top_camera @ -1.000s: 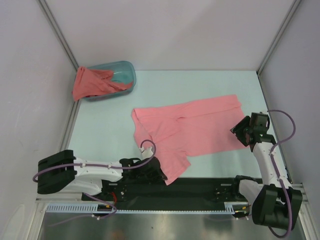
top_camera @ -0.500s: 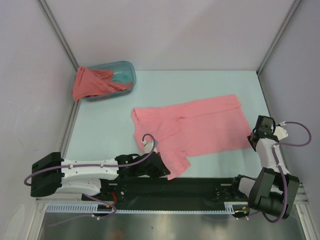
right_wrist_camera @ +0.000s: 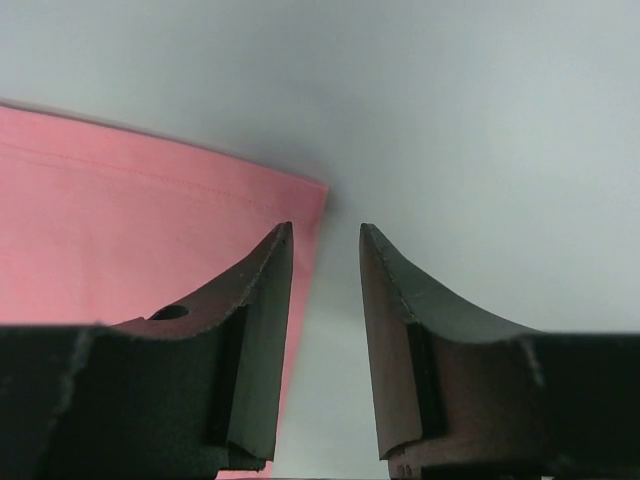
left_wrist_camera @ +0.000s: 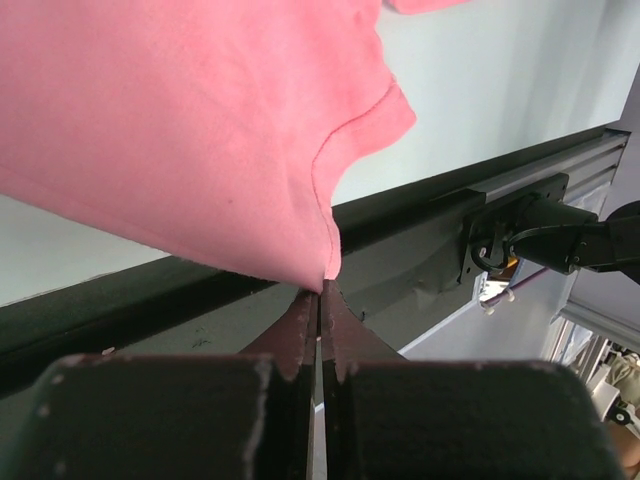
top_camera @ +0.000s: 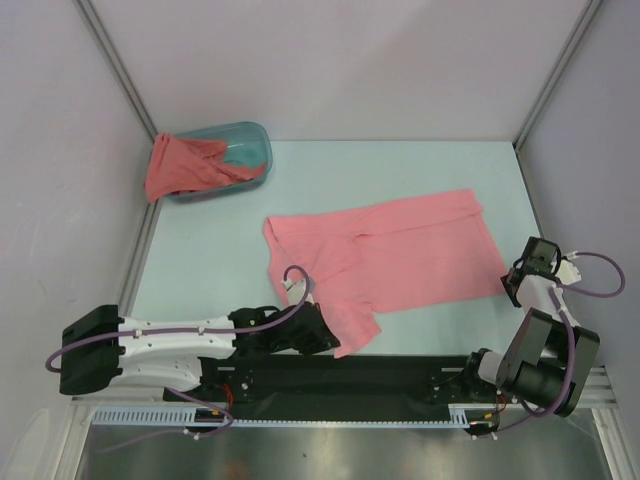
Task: Fold and stack the t-shirts
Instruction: Fold the tshirt
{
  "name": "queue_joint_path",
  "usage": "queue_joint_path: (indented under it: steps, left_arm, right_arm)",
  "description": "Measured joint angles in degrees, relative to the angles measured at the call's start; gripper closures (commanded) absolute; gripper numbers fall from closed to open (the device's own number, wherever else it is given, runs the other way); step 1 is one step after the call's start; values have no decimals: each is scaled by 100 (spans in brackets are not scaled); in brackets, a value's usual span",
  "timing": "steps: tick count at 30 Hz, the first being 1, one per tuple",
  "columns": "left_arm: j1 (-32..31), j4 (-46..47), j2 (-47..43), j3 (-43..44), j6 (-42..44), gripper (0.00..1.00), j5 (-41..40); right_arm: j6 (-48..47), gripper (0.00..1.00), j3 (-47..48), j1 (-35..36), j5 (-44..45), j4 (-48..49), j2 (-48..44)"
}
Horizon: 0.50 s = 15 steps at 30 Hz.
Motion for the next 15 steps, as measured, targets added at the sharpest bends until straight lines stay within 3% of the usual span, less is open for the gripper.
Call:
queue_joint_path:
  steps: [11,15]
  left_arm:
    - [0,-66,-195,22,20,100,-76]
    - [0,-81,-284,24,22,100,-122]
  right_arm:
    - [-68,61,46,9,-66,273,448]
    - [-33,66,94,59,70,304,542]
